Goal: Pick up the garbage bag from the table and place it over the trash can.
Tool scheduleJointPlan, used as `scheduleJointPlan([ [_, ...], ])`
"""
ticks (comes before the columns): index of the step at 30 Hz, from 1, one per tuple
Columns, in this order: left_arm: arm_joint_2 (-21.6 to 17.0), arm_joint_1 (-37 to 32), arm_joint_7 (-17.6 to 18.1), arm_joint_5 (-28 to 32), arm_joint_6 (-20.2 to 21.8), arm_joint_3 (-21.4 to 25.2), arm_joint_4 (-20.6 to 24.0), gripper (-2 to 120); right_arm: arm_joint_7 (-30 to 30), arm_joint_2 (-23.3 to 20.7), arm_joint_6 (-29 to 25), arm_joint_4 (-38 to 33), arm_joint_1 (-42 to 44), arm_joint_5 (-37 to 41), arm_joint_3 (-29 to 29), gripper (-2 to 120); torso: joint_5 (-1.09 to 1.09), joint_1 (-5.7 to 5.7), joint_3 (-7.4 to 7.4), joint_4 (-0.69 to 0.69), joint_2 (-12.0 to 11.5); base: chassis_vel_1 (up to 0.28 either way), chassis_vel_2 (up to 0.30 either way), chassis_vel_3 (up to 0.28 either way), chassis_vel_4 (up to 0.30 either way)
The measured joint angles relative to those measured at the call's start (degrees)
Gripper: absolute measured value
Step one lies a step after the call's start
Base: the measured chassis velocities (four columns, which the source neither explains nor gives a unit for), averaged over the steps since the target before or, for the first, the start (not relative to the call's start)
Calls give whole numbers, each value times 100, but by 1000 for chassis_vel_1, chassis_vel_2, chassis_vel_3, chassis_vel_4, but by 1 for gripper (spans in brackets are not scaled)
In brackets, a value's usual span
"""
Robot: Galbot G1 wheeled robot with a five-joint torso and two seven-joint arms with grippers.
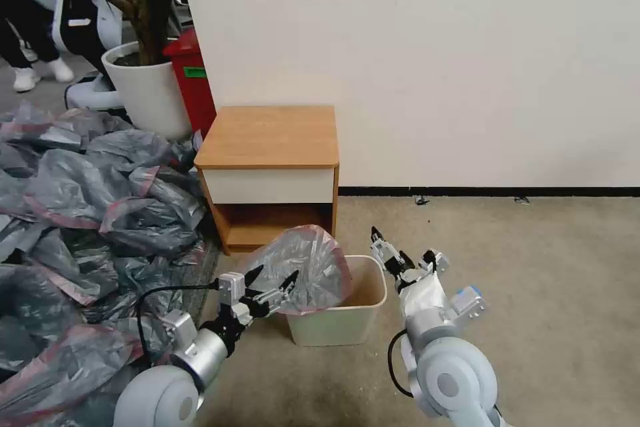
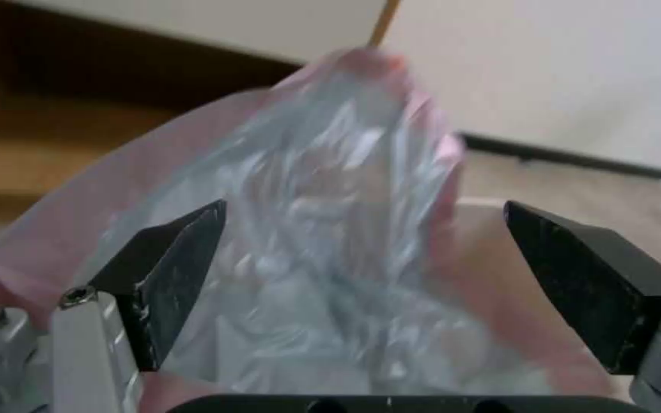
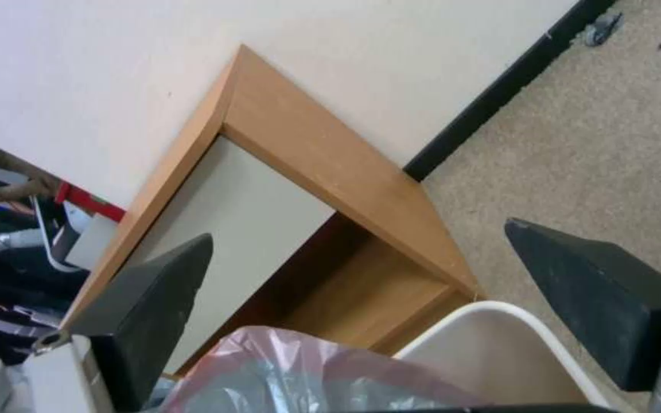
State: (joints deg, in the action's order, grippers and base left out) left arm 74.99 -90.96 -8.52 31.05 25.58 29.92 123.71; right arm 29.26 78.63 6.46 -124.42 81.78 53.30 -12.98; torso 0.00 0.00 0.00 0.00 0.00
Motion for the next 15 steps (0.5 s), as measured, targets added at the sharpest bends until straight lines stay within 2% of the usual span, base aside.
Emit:
scheduleJointPlan([
  [2, -32, 64, 248, -4, 187, -66, -50, 90, -3, 11, 1, 11, 12, -13, 7, 98, 0, 0, 0, 0, 0, 0, 0, 0, 0],
  [10, -105, 227, 521, 17, 385, -248, -266, 82, -9, 19, 4, 54, 56, -34, 6, 97, 0, 0, 0, 0, 0, 0, 0, 0, 0],
  [15, -154, 417, 950, 240, 668, -386, -371, 75, -14, 15, -1, 74, 73, -36, -25, 96, 0, 0, 0, 0, 0, 0, 0, 0, 0],
])
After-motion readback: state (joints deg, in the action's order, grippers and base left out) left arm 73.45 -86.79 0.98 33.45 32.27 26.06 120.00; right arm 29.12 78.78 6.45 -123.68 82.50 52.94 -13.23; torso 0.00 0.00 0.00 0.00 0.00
